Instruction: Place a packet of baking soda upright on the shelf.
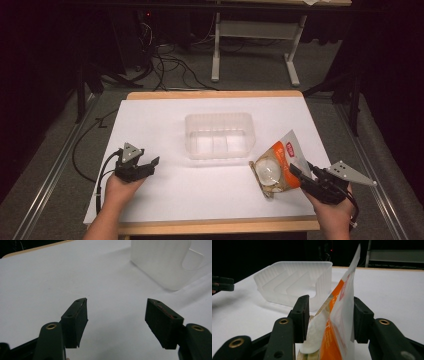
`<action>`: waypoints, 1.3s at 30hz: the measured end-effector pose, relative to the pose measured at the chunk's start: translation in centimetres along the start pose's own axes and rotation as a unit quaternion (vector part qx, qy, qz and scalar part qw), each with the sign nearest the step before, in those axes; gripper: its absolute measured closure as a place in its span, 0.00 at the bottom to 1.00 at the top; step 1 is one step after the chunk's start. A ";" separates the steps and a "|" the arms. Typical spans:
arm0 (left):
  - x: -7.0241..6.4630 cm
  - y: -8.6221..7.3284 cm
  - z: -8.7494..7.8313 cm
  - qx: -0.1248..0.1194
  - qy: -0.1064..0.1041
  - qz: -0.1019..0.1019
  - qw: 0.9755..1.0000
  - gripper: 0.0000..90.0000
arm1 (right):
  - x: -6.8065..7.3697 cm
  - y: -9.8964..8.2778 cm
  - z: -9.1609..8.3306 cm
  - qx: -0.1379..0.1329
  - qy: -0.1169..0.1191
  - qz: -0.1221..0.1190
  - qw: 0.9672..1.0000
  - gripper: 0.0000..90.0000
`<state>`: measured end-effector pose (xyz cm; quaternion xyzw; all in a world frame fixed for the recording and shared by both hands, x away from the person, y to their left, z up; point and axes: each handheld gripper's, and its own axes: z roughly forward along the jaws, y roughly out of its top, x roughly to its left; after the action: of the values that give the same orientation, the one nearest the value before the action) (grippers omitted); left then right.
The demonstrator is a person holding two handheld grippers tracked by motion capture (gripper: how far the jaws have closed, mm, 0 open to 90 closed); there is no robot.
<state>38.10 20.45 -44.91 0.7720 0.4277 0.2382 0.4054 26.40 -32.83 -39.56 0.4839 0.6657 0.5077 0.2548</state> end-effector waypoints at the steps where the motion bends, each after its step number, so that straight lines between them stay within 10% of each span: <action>1: 0.0 0.0 0.0 0.000 0.000 0.000 1.000 0.39 | 0.0 0.0 0.0 0.000 0.000 0.000 1.000 0.62; 8: -0.1 0.0 0.0 0.001 -0.002 0.002 1.000 0.39 | 0.0 -1.0 -0.2 0.012 -0.003 0.003 1.000 0.62; 13: -0.1 0.0 0.1 0.002 -0.002 0.004 1.000 0.39 | 0.3 -0.9 -0.2 0.015 -0.026 -0.010 0.999 1.00; 22: -0.3 0.0 0.3 0.010 -0.002 0.010 1.000 0.39 | -0.7 2.2 0.8 -0.040 -0.103 -0.021 0.994 1.00; 39: -0.6 0.0 0.5 0.014 -0.006 0.018 1.000 0.39 | -1.0 0.7 3.4 -0.030 -0.094 -0.038 0.994 0.86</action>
<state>38.10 19.74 -45.20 0.7868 0.4144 0.2349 0.3926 29.86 -32.24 -40.22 0.4959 0.6414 0.4692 0.3500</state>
